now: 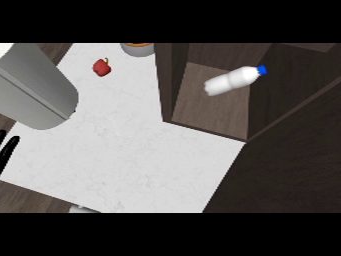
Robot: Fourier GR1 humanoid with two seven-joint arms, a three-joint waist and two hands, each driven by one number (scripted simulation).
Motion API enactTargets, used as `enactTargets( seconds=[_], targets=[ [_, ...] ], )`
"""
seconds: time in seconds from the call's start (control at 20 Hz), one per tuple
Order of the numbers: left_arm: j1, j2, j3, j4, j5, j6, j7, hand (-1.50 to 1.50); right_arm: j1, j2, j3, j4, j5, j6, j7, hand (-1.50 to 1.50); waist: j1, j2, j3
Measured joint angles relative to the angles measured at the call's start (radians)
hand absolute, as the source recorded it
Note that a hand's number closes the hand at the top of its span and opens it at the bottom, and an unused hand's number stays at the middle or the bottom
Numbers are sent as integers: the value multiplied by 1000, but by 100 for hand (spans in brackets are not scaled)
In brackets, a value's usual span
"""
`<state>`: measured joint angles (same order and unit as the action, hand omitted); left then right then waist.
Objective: Pick up the bottled water, place it into the cabinet and close the cabinet
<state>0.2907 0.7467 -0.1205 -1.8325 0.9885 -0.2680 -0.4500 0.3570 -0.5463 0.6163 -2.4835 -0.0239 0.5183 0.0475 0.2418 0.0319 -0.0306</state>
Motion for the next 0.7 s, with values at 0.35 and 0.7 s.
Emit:
enactTargets(
  seconds=[0.35,0.7],
  targets=[
    [-4,8,14,11,9,-15,0,-150,-22,13,-3,4,-6,9,19,150,0,9,-2],
    [-21,15,24,14,16,-30,1,-150,-21,37,-7,26,-53,15,19,150,29,35,1]
  ],
)
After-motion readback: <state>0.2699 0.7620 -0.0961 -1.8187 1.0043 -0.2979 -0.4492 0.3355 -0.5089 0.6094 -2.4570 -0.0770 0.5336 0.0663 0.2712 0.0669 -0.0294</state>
